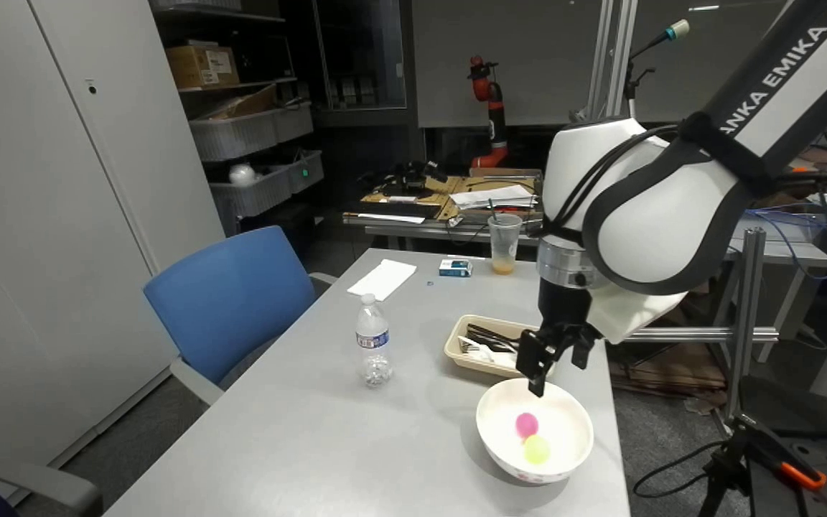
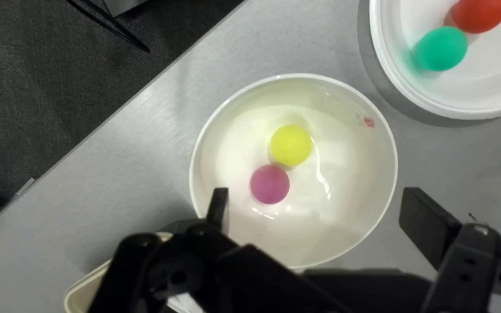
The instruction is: Move the purple ball from the bowl on the right to the bowl on the left
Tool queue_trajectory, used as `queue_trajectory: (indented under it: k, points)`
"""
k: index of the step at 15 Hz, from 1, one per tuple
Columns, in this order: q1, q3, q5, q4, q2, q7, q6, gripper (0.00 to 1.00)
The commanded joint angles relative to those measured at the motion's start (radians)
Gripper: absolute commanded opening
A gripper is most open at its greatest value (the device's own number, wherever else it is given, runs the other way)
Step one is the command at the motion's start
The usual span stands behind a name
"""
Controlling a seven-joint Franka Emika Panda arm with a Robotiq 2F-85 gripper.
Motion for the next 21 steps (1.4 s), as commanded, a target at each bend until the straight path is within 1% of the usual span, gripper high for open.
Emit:
queue_trajectory:
  k: [1, 6, 10, 13, 19, 20, 21]
  points:
    - [0.003, -0.017, -0.018, 0.033, 0.069, 0.108, 0.064, 1.0]
    - [0.025, -0.047, -0.031, 0.048, 0.145, 0.22, 0.13, 1.0]
    - [0.049, -0.071, -0.021, 0.054, 0.185, 0.276, 0.181, 1.0]
    - [0.069, -0.088, -0.015, 0.059, 0.205, 0.296, 0.207, 1.0]
    - [0.094, -0.111, -0.014, 0.072, 0.227, 0.295, 0.225, 1.0]
    - [0.108, -0.13, -0.036, 0.075, 0.23, 0.305, 0.221, 1.0]
    - [0.109, -0.134, -0.041, 0.076, 0.23, 0.295, 0.212, 1.0]
